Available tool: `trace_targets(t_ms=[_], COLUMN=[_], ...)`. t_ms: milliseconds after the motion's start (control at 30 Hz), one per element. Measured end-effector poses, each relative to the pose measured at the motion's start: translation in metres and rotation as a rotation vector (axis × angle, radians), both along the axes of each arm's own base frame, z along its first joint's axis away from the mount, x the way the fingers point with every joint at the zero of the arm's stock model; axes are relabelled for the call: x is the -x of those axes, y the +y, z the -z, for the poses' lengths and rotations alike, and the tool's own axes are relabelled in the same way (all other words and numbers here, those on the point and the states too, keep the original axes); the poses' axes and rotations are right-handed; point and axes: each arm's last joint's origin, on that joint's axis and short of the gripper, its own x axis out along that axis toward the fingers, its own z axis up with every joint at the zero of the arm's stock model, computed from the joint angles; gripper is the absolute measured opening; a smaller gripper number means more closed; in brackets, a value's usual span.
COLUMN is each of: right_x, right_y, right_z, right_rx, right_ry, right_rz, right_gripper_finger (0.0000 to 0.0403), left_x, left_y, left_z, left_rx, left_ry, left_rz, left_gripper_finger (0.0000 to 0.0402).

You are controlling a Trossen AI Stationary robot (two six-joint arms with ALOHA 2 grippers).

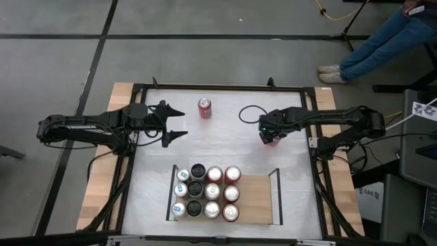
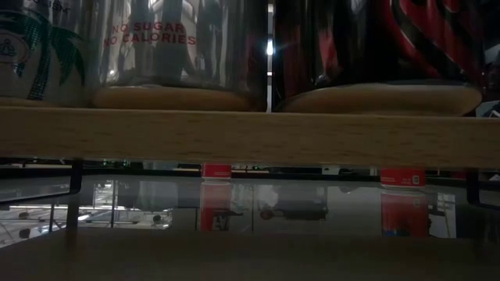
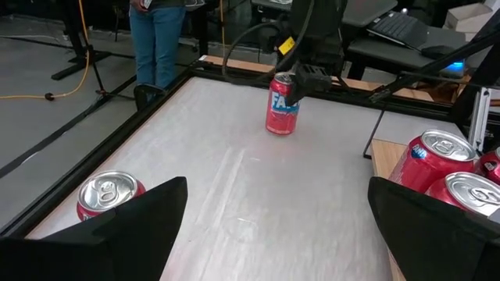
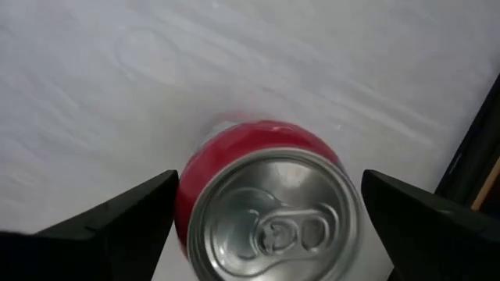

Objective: Place canned beverage on shelf
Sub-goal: Put the red soda can on the shelf

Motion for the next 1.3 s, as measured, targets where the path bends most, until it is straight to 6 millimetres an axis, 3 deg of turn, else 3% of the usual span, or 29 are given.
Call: trace_targets(t_ms=[333, 633, 967, 1167, 1300], right_x=[-0.009, -0.01, -0.011, -0.015, -0.025], right_y=[-0.001, -0.001, -0.001, -0.001, -0.001], right_z=[0.015, 0.016, 0.015, 0.011, -0.005], right_rx=[-0.011, -0.012, -0.034, -0.063, -0.068], right_ry=[0.072, 0.08, 0.079, 0.061, 0.002], right_rz=[-0.036, -0.053, -0.114, -0.202, -0.282], right_gripper_finger=[0.039, 0.0387, 0.0297, 0.0296, 0.0301], left_x=[0.0, 0.0, 0.0, 0.0, 0.0], left_y=[0.0, 0.0, 0.0, 0.0, 0.0], left_z=[0.0, 0.0, 0.0, 0.0, 0.0], left_rx=[0.0, 0.0, 0.0, 0.0, 0.0], left_ry=[0.0, 0.0, 0.0, 0.0, 0.0], left_rz=[0.0, 0.0, 0.0, 0.0, 0.0], left_gripper_finger=[0.0389, 0.0389, 0.0389, 0.0389, 0.0389])
